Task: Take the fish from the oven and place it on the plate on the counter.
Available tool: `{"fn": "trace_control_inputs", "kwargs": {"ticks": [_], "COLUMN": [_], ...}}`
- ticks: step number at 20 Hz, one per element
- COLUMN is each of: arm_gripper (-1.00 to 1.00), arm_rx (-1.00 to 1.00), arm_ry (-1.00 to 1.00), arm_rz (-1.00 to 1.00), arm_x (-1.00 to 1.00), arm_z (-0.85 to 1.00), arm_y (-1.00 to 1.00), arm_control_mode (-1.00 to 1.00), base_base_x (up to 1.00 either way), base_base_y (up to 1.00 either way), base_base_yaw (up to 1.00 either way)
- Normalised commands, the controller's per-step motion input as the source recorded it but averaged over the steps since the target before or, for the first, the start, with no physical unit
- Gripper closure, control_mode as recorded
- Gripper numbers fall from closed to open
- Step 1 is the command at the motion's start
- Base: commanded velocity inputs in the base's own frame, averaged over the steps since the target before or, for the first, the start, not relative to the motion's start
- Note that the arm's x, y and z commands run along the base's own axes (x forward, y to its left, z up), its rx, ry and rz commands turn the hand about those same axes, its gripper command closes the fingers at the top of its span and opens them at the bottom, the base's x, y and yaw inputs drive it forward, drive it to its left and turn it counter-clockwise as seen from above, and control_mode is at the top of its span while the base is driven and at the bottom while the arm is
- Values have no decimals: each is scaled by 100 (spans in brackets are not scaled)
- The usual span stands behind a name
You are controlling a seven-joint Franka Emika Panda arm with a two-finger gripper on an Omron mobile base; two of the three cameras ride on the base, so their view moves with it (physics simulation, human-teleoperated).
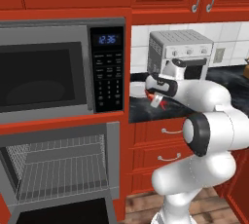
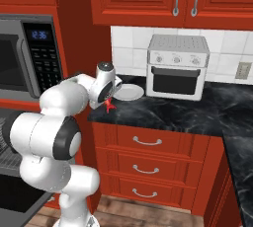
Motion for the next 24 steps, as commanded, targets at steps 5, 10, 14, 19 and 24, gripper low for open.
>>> {"fn": "trace_control_inputs", "kwargs": {"ticks": [5,10,14,19,24], "arm_gripper": [100,100,100,100,100], "arm_rx": [-13,-4,0,-2,-7], "arm_ry": [0,0,0,0,0], "arm_rz": [23,43,39,19,9], "arm_x": [46,30,20,22,19], "arm_z": [0,0,0,0,3], "arm_y": [-6,-46,-32,1,12], "arm_control_mode": [-100,-100,-100,-100,-100], "base_base_x": [0,0,0,0,0], "base_base_y": [0,0,0,0,0], "base_base_yaw": [0,0,0,0,0]}}
